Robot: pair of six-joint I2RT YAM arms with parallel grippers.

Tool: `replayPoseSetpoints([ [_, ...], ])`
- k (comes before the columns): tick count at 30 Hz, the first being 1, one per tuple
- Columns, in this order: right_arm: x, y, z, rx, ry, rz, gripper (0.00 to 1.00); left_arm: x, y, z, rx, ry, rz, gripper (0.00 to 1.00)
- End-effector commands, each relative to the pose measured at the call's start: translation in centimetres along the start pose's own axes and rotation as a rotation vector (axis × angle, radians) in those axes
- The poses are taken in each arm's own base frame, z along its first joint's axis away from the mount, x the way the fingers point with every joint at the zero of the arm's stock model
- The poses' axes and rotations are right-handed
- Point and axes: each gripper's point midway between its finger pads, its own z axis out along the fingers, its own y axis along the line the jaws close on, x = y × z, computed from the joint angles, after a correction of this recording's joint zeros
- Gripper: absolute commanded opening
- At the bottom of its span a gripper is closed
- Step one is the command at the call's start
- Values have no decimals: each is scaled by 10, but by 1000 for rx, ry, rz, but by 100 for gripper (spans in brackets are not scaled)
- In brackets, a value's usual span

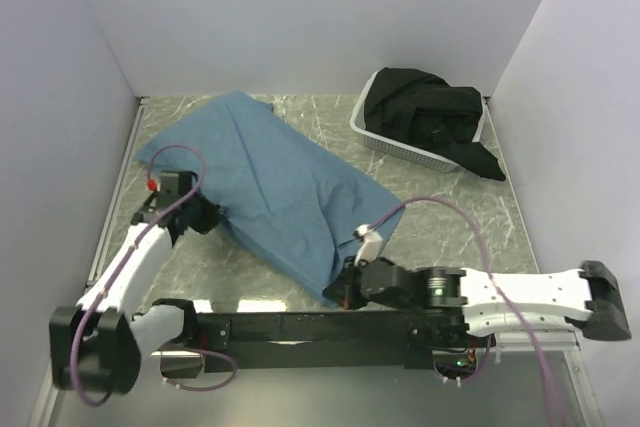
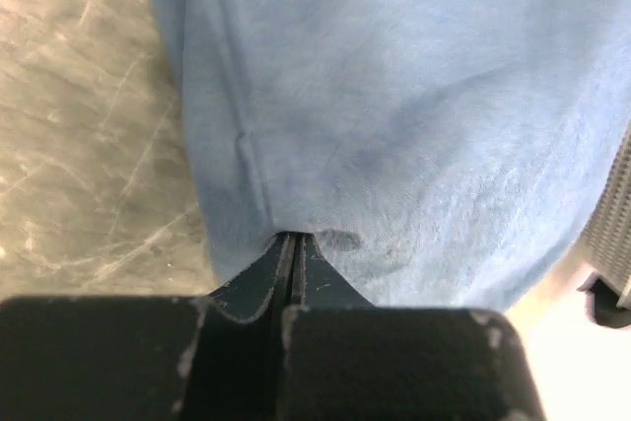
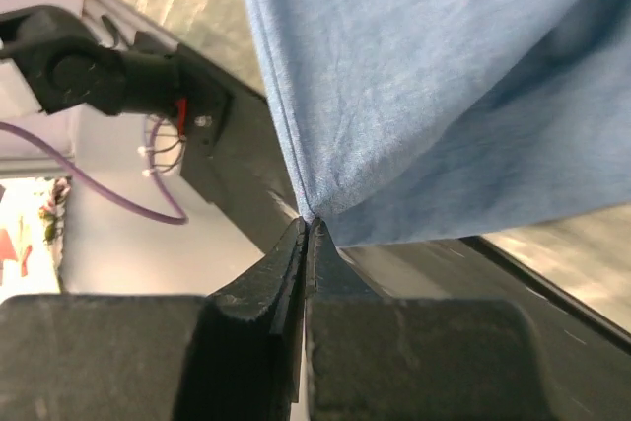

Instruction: Put the pillow into the pillowcase

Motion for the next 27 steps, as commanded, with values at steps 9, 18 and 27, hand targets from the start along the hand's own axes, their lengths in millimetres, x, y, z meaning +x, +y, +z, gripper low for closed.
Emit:
replayPoseSetpoints([
  [9,93,41,58,-31,254,-119,0,-68,15,-14,-23,-131,-10,1],
  [18,76,55,52,3,213,-190,38,-49,-4,-52,133,-160,93,34],
  [27,-34,-31,14,251,-89,-30,56,25,-36,-79,206,-109,257,43],
])
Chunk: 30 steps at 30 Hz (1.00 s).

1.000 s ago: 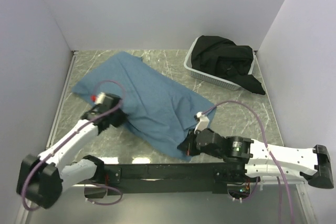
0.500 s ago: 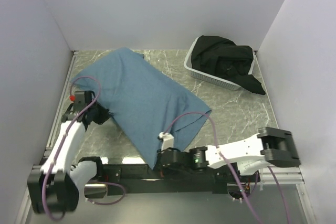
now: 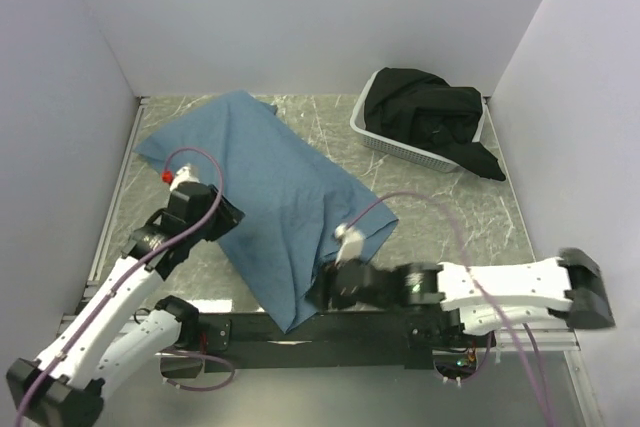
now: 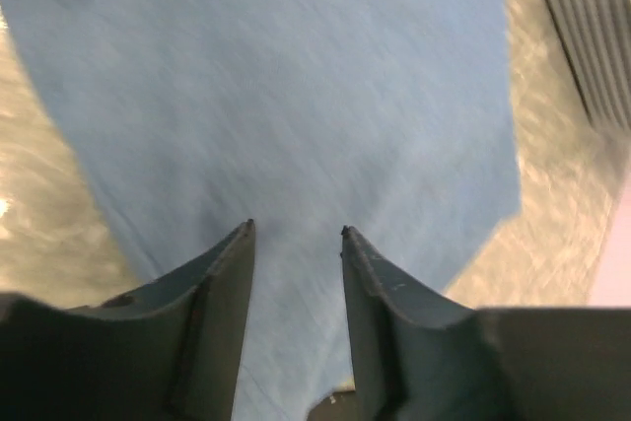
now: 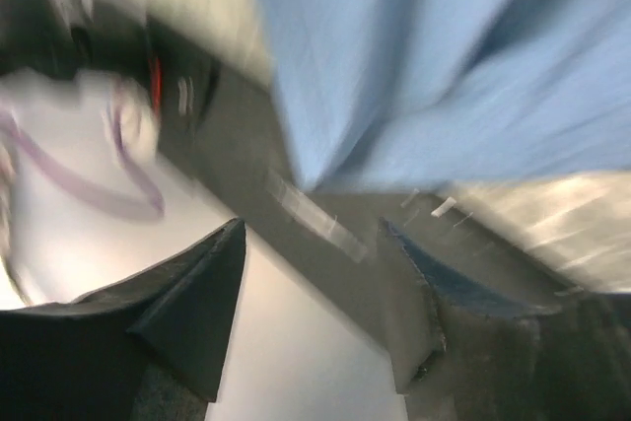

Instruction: Put the pillow into the pillowcase

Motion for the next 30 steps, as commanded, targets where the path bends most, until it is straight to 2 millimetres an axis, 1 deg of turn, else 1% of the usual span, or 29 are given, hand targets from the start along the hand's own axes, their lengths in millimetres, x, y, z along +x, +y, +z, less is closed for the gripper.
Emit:
replayPoseSetpoints([
  [1,-79,-99,-19,263,-236,168,52,26,-5,-5,10,0,15,41],
  [2,-89,-122,-20,302,-272,184,51,38,-3,-3,5,24,24,41],
  [3,-100,-137,-22,315,-301,219,52,50,-2,-1,1,46,14,41],
  [4,-109,-149,-24,322,-325,251,52,74,2,1,-3,92,65,41],
  [5,-126,-178,-27,355,-365,318,52,86,1,2,3,108,79,41],
  [6,-131,-190,-27,371,-377,342,52,98,2,4,-10,128,72,42],
  [7,-135,-207,-26,409,-375,356,51,115,-1,0,4,148,127,44],
  [8,-144,-221,-28,410,-388,401,52,123,1,-2,-11,159,154,46],
  [9,-147,-229,-27,418,-389,419,52,130,0,-5,-22,165,151,47],
  [10,-145,-237,-23,431,-369,434,53,145,-5,-10,-19,188,210,51],
  [11,-151,-240,-21,416,-385,442,53,147,-4,-12,-33,173,233,53],
  [12,-154,-246,-20,415,-392,462,53,155,3,-11,-74,179,264,54],
  [13,-153,-252,-16,428,-381,479,53,164,-2,-18,-61,196,298,57],
  [14,-157,-253,-14,425,-390,483,53,165,-3,-19,-70,184,317,57],
  [15,-158,-257,-13,429,-386,495,54,168,4,-19,-108,184,351,57],
  [16,-157,-261,-7,434,-374,502,54,173,-2,-25,-93,192,371,58],
  [21,-151,-267,4,414,-357,540,53,187,1,-30,-123,203,443,57],
  [25,-147,-275,16,428,-325,552,53,194,-3,-36,-111,224,468,56],
  [28,-138,-280,21,444,-298,562,52,198,-5,-40,-95,257,495,57],
  [30,-141,-283,22,439,-315,564,52,204,-6,-41,-84,281,526,56],
])
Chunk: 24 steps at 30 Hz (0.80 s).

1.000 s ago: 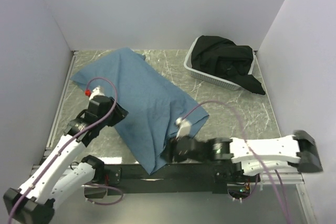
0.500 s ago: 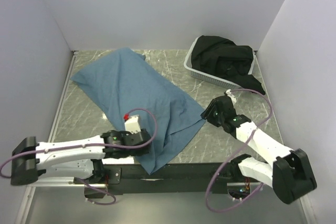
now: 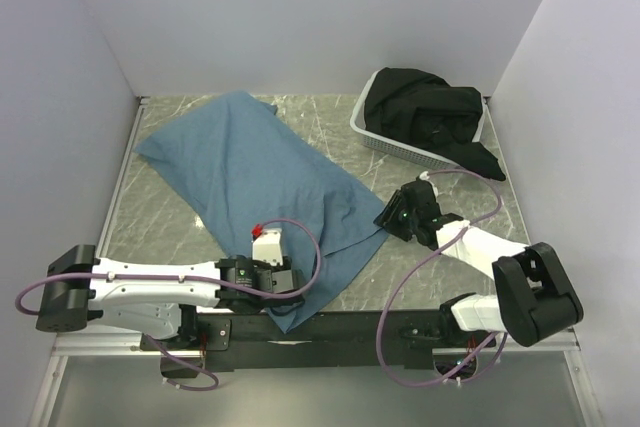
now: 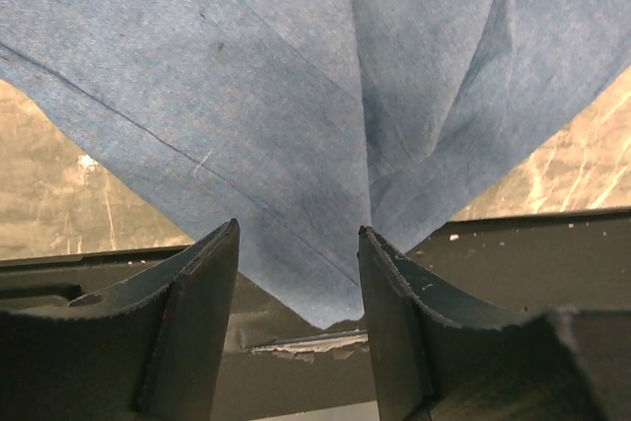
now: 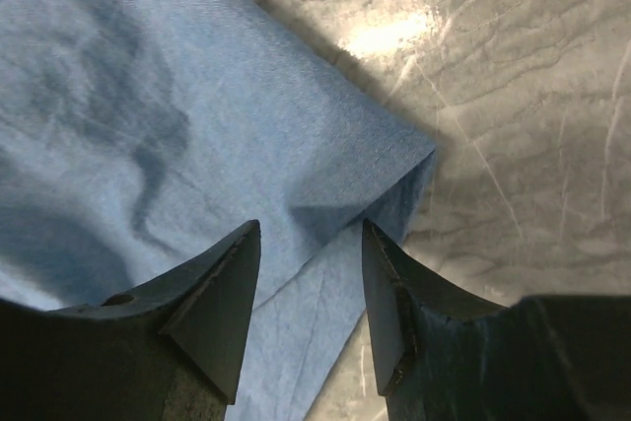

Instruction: Put the pillow into the pillowcase

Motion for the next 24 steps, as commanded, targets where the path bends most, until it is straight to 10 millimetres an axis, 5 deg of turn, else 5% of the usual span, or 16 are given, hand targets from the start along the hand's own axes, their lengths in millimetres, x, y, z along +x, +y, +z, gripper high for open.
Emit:
replayPoseSetpoints([
  [1,-9,3,6,-30,-31,12,51,5,-15,-10,41,28,48,56],
  [6,-24,7,5,-32,-61,23,45,35,-16,-4,10,99,189,55],
  [14,-28,6,7,-33,-54,30,6,39,-19,-4,-66,52,273,61],
  [19,-36,6,2,-35,-77,28,0,32,-39,-9,-79,-4,320,66],
  [24,-43,5,-5,-36,-83,30,0,32,-31,1,-167,-29,356,60],
])
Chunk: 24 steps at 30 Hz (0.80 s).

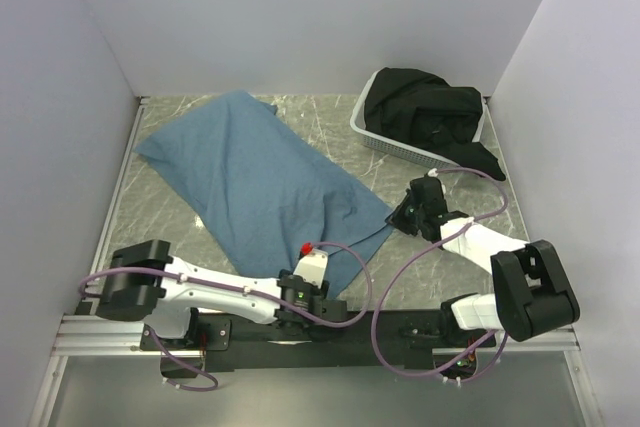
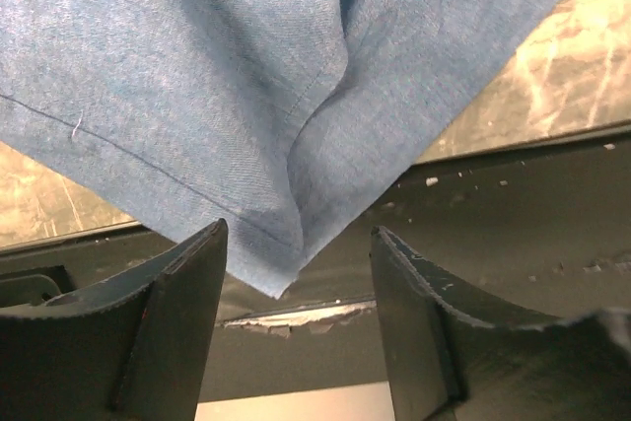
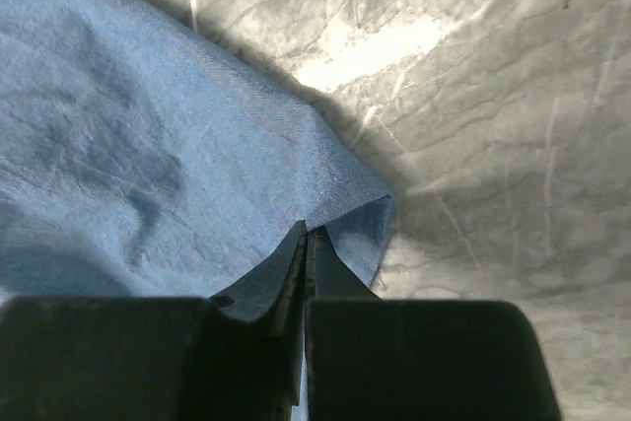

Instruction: Put the pillow into the pillowcase

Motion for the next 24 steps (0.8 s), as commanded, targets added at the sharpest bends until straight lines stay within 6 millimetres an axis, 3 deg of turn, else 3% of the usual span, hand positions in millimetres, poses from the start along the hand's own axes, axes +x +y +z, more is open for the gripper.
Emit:
replayPoseSetpoints([
  [1,-26,17,-11,-47,-59,-9,0,-6,14,4,-100,-51,41,57],
  [4,-32,14,-14,-40,-71,-5,0,-5,31,7,-183,-64,54,49],
  [8,-40,11,-16,-38,-79,7,0,-1,26,10,-161,-60,65,46],
  [11,-47,7,-17,-37,-85,24,0,1,14,14,-117,-51,70,32],
  [12,-52,6,-19,-35,-94,29,0,2,10,14,-108,-49,71,18],
  [15,-61,1,-20,-17,-110,35,0,5,-2,12,-72,-34,86,1],
  [20,-84,-19,-24,32,-150,77,0,17,-31,-12,75,13,122,1],
  [24,-103,-36,-24,68,-171,107,0,39,-53,-36,255,97,145,1],
])
